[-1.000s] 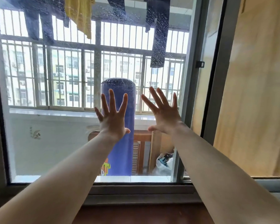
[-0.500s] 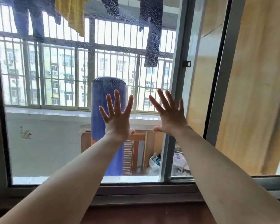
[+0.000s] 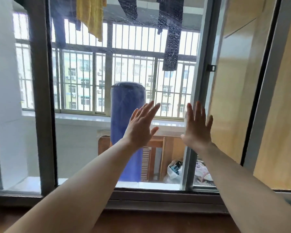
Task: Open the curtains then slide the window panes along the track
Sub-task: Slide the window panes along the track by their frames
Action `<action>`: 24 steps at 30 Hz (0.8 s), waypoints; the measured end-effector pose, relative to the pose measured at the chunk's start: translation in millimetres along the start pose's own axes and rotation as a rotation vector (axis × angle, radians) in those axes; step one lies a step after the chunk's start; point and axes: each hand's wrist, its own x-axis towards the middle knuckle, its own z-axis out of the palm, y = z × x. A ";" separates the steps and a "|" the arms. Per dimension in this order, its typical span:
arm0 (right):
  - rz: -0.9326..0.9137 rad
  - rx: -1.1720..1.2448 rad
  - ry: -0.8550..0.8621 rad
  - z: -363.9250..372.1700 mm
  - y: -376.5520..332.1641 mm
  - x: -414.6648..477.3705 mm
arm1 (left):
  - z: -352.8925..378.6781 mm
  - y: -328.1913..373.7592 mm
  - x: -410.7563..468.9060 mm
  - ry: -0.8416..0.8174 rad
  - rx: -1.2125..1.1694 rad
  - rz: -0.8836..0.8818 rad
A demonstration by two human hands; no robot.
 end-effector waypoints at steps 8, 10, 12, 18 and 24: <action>-0.324 0.144 0.094 29.6 -156.3 -9.0 | -92.2 -106.3 -46.1 0.369 0.037 -0.243; -0.400 0.129 0.110 31.6 -197.2 -3.2 | -118.8 -140.8 -60.4 0.407 0.060 -0.337; -0.457 0.113 0.143 24.4 -238.1 -0.7 | -144.9 -174.0 -73.8 0.403 0.077 -0.473; -0.651 0.088 0.118 16.4 -318.0 3.1 | -187.9 -233.3 -95.6 0.173 -0.078 -0.749; -0.725 0.023 0.183 2.2 -375.2 31.6 | -185.4 -252.1 -107.6 0.057 -0.307 -0.654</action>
